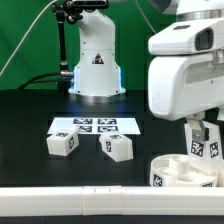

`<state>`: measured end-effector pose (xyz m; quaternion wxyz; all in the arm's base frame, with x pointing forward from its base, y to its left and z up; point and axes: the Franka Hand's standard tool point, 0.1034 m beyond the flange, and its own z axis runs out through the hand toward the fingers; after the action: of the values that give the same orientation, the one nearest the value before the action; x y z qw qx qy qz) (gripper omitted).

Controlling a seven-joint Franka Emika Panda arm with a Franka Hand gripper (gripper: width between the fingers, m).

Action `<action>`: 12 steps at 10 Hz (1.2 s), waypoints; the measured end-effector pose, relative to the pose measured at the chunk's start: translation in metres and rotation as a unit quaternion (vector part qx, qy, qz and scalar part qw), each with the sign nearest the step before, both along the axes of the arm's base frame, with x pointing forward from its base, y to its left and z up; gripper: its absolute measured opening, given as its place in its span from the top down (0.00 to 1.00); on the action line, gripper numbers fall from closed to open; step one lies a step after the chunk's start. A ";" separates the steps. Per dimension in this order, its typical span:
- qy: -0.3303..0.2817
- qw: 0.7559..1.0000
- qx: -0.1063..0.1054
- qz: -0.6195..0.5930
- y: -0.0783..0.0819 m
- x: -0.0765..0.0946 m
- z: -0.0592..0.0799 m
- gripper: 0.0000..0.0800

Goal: Assemble stool

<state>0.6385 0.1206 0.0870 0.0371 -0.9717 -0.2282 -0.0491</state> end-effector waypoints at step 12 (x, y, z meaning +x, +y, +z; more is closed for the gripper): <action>0.033 0.842 0.058 -0.535 -0.001 -0.004 -0.002 0.57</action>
Offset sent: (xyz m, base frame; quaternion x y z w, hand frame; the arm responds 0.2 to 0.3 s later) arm -0.0128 0.0015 -0.0053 -0.0163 0.0063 0.2880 0.9575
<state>0.6341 0.1200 0.0848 0.0690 -0.9399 0.3317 -0.0423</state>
